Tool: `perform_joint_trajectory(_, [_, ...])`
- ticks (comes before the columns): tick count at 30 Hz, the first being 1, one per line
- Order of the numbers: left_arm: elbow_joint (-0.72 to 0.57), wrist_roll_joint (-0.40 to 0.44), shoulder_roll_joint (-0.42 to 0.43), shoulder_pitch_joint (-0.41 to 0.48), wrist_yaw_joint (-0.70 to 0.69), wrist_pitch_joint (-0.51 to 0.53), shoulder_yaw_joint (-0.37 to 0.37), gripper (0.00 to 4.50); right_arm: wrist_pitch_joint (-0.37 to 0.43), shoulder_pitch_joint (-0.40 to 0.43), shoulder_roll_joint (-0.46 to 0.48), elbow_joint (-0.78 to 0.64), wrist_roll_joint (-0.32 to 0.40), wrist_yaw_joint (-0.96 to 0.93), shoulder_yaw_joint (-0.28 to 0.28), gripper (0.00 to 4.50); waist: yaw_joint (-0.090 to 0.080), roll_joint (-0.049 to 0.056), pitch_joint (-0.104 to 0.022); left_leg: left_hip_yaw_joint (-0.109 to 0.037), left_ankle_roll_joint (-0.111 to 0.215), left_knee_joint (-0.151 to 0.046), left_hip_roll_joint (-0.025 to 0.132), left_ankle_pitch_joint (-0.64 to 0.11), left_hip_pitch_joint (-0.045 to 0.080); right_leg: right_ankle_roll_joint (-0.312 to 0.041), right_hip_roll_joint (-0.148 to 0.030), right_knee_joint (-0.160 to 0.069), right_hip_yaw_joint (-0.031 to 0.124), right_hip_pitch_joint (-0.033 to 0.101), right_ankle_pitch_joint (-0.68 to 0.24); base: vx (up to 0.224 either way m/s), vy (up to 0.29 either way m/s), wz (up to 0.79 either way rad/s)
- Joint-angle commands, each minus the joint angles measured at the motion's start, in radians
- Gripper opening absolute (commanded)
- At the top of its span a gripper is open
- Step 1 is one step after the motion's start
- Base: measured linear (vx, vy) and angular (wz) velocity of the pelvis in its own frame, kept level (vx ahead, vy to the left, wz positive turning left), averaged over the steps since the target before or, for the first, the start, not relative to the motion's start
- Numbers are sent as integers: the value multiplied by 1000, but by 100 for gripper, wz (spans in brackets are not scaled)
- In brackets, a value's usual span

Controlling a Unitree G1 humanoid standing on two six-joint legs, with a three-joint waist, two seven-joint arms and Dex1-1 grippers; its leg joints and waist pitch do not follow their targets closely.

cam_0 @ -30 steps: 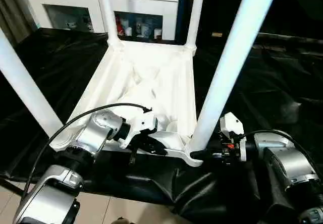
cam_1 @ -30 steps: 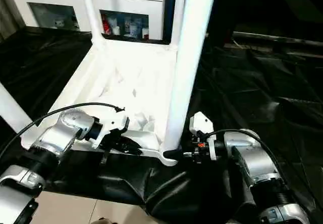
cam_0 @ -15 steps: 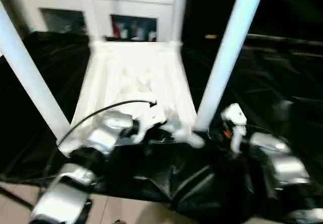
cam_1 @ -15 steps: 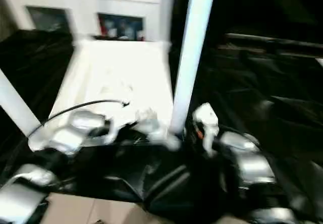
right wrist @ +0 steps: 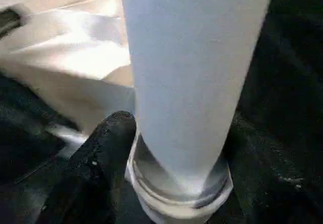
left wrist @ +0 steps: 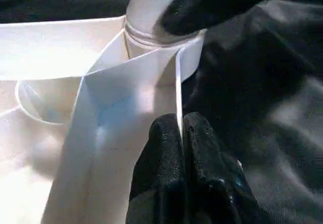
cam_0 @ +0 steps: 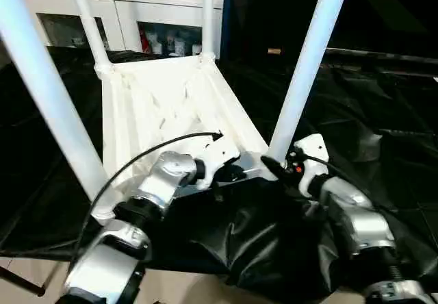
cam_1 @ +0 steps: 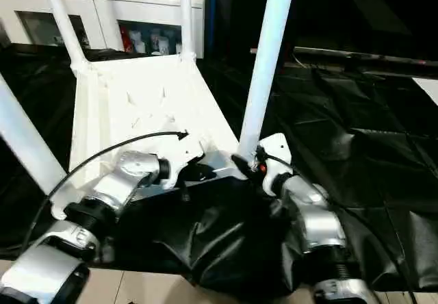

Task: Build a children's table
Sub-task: Rotate leg to tighten

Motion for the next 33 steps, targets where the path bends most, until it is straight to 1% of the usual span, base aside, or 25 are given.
perform_joint_trajectory(1, [-50, -38, -7, 11, -112, -40, -44, 0, 12, 15, -20, -45, 21, 181, 120, 309, 4, -5, -51, -25, 50, -81, 44, -298, 7, -181, -66, -79, 40, 38, -304, 0, 0, 0])
perform_joint_trajectory(2, [-60, -46, 19, 18, -164, -55, -49, 0, -13, 22, -66, -55, 13, 248, 135, 309, 5, -4, -52, -26, 54, -81, 44, -284, 5, -190, -67, -75, 39, 41, -279, 0, 0, 0])
perform_joint_trajectory(3, [-60, -46, 19, 18, -165, -56, -49, 0, -13, 22, -67, -55, 14, 249, 135, 309, 7, -3, -53, -22, 62, -77, 44, -266, 6, -205, -67, -72, 40, 41, -243, 0, 0, 0])
perform_joint_trajectory(4, [-67, -63, 45, 25, -228, -88, -49, 0, -17, 25, -103, -63, 27, 308, 134, 309, 9, -2, -55, -18, 70, -73, 44, -258, 11, -223, -66, -70, 41, 36, -216, 0, 0, 0])
perform_joint_trajectory(5, [-68, -64, 47, 26, -233, -90, -49, 0, -16, 25, -106, -63, 28, 313, 133, 309, 9, -3, -57, -17, 75, -71, 43, -247, 10, -232, -66, -67, 41, 39, -195, 0, 0, 0])
perform_joint_trajectory(6, [-71, -70, 53, 28, -252, -95, -48, 0, -16, 25, -115, -65, 33, 330, 132, 309, 14, -3, -60, -17, 85, -70, 45, -207, 8, -250, -66, -59, 41, 44, -137, 0, 0, 0])
perform_joint_trajectory(7, [-83, -89, 66, 33, -297, -86, -43, 0, -15, 23, -133, -69, 43, 362, 128, 309, 21, 2, -62, -15, 94, -67, 47, -175, 9, -269, -64, -51, 39, 44, -80, 0, 0, 0])
perform_joint_trajectory(8, [-97, -105, 77, 37, -338, -72, -39, 0, -15, 22, -149, -72, 51, 393, 124, 309, 24, 1, -60, -13, 98, -67, 48, -160, 7, -275, -62, -48, 38, 44, -59, 0, 0, 0])
perform_joint_trajectory(9, [-109, -116, 88, 40, -371, -58, -39, 0, -11, 20, -161, -77, 59, 419, 121, 309, 34, 2, -60, -11, 102, -66, 50, -152, 11, -286, -63, -44, 37, 44, -41, 0, 0, 0])
perform_joint_trajectory(10, [-134, -129, 112, 46, -428, -29, -47, 0, -4, 13, -178, -79, 71, 461, 119, 309, 39, 6, -60, -11, 102, -66, 51, -150, 9, -294, -63, -41, 36, 45, -35, 0, 0, 0])
perform_joint_trajectory(11, [-139, -130, 119, 48, -438, -22, -51, 0, -4, 11, -181, -77, 72, 469, 121, 309, 42, 6, -60, -12, 101, -66, 52, -155, 9, -295, -64, -40, 35, 46, -39, 0, 0, 0])
perform_joint_trajectory(12, [-146, -132, 127, 50, -452, -14, -55, 0, -3, 8, -186, -75, 72, 480, 124, 309, 45, 5, -58, -11, 97, -67, 53, -162, 10, -293, -64, -42, 35, 45, -54, 0, 0, 0])
perform_joint_trajectory(13, [-154, -135, 137, 52, -466, -8, -58, 0, -2, 4, -193, -72, 75, 497, 131, 309, 49, 13, -56, -11, 86, -68, 53, -184, 12, -288, -64, -46, 36, 41, -89, 0, 0, 0])
perform_joint_trajectory(15, [-159, -137, 141, 55, -473, -6, -59, 0, -1, 2, -196, -71, 78, 510, 137, 309, 53, 9, -53, -12, 64, -71, 53, -220, 14, -274, -66, -52, 36, 41, -152, 0, 0, 0])
perform_joint_trajectory(16, [-162, -140, 146, 57, -487, -8, -57, 0, 5, 0, -199, -70, 83, 535, 144, 286, 53, 9, -52, -12, 51, -73, 53, -237, 15, -264, -65, -56, 37, 39, -187, 0, 0, 0])
perform_joint_trajectory(17, [-162, -140, 147, 58, -492, -8, -55, 0, 8, 0, -199, -70, 86, 543, 147, 277, 53, 12, -51, -13, 40, -75, 53, -250, 15, -255, -65, -58, 37, 40, -209, 0, 0, 0])
perform_joint_trajectory(20, [-169, -143, 149, 60, -497, -3, -55, 0, 11, 0, -199, -69, 91, 553, 149, 264, 51, 11, -52, -15, 29, -76, 53, -254, 15, -245, -66, -58, 37, 41, -218, 0, 0, 0])
perform_joint_trajectory(24, [-184, -152, 151, 65, -497, 15, -53, 0, 29, 11, -198, -82, 107, 574, 154, 242, 53, 11, -54, -15, 34, -75, 52, -229, 14, -249, -66, -55, 37, 42, -186, 0, 0, 0])
perform_joint_trajectory(27, [-162, -153, 126, 60, -421, -6, -31, 0, 37, 32, -178, -89, 113, 549, 145, 239, 52, 11, -54, -14, 39, -73, 51, -224, 12, -253, -64, -54, 37, 42, -172, 0, 0, 0])
perform_joint_trajectory(28, [-162, -153, 126, 60, -421, -6, -31, 0, 37, 32, -178, -89, 113, 549, 145, 238, 52, 10, -54, -14, 38, -73, 51, -229, 13, -253, -65, -55, 37, 41, -177, 0, 0, 0])
perform_joint_trajectory(29, [-143, -138, 115, 54, -370, -24, -24, 0, 37, 34, -164, -84, 106, 515, 139, 238, 53, 6, -53, -14, 39, -73, 49, -229, 12, -249, -65, -56, 36, 42, -188, 0, 0, 0])
perform_joint_trajectory(30, [-95, -100, 92, 35, -250, -46, -12, 0, 29, 28, -128, -54, 76, 413, 125, 238, 51, 6, -53, -15, 37, -73, 50, -229, 11, -245, -66, -56, 37, 39, -193, 0, 0, 0])
perform_joint_trajectory(31, [-66, -78, 75, 22, -172, -58, -5, 0, 22, 22, -102, -26, 53, 337, 114, 238, 48, 6, -50, -15, 32, -74, 48, -241, 13, -241, -64, -61, 37, 35, -212, 0, 0, 0])
perform_joint_trajectory(32, [-32, -66, 39, 4, -66, -58, 14, 0, 11, 15, -52, 21, 19, 197, 90, 238, 44, 4, -50, -19, 6, -75, 44, -271, 17, -218, -70, -69, 36, 36, -292, 0, 0, 0])
perform_joint_trajectory(33, [-32, -66, 39, 4, -66, -58, 14, 0, 11, 15, -52, 21, 19, 197, 90, 237, 41, 4, -49, -19, -2, -75, 43, -278, 16, -207, -69, -70, 36, 34, -320, 0, 0, 0])
